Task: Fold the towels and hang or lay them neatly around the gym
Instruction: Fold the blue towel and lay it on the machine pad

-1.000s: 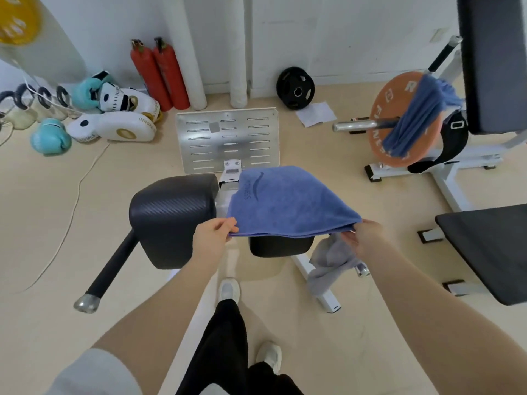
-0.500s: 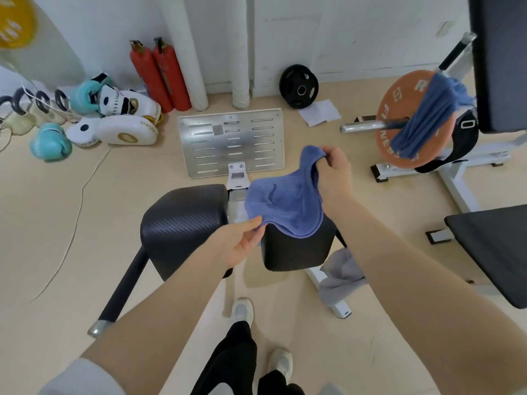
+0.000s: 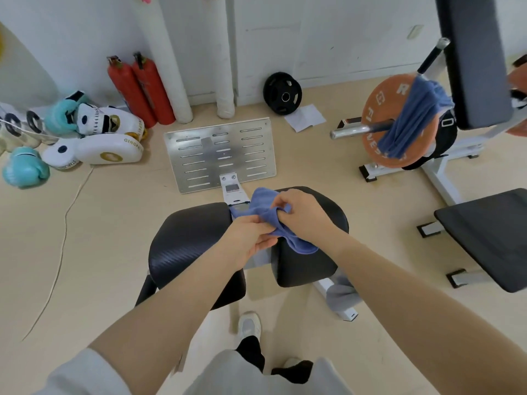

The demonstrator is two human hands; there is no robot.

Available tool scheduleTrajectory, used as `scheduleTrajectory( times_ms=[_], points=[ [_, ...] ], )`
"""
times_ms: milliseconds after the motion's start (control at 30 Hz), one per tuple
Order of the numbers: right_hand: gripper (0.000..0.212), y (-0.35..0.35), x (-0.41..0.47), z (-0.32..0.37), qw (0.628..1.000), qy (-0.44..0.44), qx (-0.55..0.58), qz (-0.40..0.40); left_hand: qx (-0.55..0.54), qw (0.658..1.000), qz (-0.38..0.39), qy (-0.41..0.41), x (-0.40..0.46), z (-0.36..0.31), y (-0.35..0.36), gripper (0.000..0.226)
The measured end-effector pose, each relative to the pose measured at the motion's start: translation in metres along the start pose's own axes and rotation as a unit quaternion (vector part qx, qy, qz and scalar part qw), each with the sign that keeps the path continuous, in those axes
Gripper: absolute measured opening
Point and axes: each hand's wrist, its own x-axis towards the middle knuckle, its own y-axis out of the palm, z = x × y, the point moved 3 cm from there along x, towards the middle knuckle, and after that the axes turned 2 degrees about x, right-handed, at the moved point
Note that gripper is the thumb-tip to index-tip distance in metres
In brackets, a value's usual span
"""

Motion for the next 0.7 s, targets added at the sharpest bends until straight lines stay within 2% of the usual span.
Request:
scheduleTrajectory(
  times_ms=[100, 167, 200, 333, 433, 567, 700],
  points=[
    [0.018, -0.012, -0.005, -0.005, 0.989, 0.036, 0.078, -0.119, -0.013, 1.0, -0.01, -0.009, -0.001, 0.0, -0.002, 0.015],
    [0.014, -0.02, -0.01, -0.006, 0.963, 0.074, 0.162, -0.203, -0.027, 0.999, -0.012, -0.012, -0.001, -0.003, -0.003, 0.009],
    [0.013, -0.021, -0.012, -0.004, 0.956, 0.079, 0.178, -0.218, -0.027, 1.0, -0.011, -0.009, -0.001, -0.005, -0.003, 0.011],
    [0.016, -0.003, -0.006, 0.007, 0.988, 0.034, 0.086, -0.126, -0.017, 1.0, -0.012, 0.001, 0.0, -0.015, 0.002, 0.022],
    [0.017, -0.005, -0.007, 0.008, 0.99, 0.01, 0.091, -0.109, -0.024, 1.0, 0.003, -0.007, -0.003, -0.015, 0.005, 0.023],
    [0.02, -0.01, -0.015, 0.018, 0.993, -0.063, 0.09, -0.052, -0.059, 0.997, 0.043, 0.001, -0.005, -0.014, 0.004, 0.025],
    [0.028, -0.012, -0.018, 0.02, 0.995, -0.081, 0.046, -0.019, -0.1, 0.993, 0.061, 0.0, -0.007, -0.014, 0.002, 0.023]
  ],
)
